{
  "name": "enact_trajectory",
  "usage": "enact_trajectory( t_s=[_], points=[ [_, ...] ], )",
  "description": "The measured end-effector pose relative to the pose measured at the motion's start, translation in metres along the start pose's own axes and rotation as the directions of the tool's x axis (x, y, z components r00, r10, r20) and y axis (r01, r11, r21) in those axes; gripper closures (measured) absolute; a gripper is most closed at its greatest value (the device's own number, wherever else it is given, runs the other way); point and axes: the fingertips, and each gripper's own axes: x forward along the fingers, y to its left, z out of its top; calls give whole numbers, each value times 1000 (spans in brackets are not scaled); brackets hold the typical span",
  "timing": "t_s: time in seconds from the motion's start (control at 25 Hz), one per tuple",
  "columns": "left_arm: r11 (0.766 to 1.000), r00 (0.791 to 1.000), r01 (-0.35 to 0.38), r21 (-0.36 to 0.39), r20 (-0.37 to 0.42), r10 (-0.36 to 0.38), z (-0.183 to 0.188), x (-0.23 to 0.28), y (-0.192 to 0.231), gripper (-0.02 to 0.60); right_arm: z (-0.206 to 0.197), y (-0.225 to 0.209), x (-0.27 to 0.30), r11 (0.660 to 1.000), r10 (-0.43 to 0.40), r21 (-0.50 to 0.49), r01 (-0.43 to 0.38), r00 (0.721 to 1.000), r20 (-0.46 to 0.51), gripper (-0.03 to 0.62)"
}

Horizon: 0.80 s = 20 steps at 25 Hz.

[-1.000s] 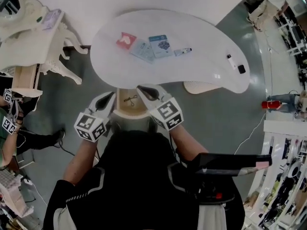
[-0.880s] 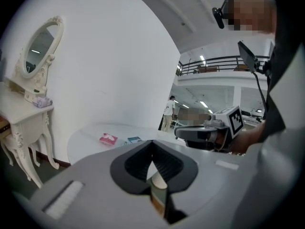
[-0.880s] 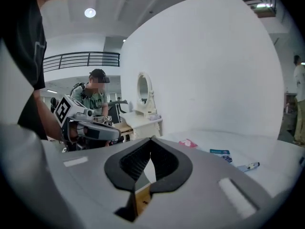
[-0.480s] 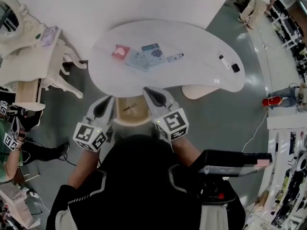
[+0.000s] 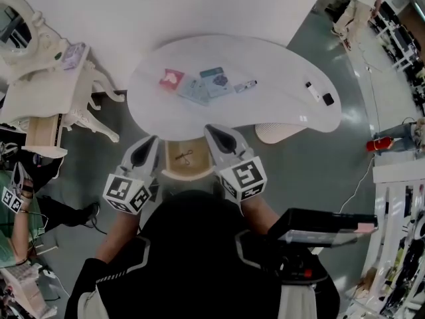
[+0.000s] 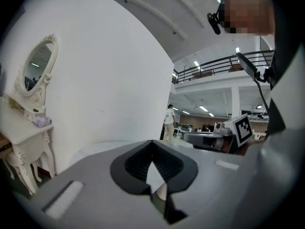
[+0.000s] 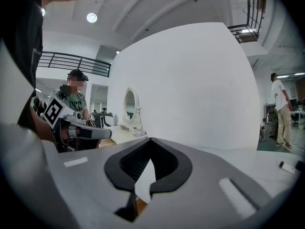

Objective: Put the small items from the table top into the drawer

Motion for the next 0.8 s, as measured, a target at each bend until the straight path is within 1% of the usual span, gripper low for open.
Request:
enact_trajectory(
  t_s=[0.16,0.8],
  points=[
    [1000,1000,-6,6,10,6,3,-2,3,581,2,0,2,1000,-2,3,2,1000,2,594],
    [1000,1000,-11,14,4,11,4,3,1,581,5,-7,2,1000,-8,7,8,1000,8,594]
  ],
)
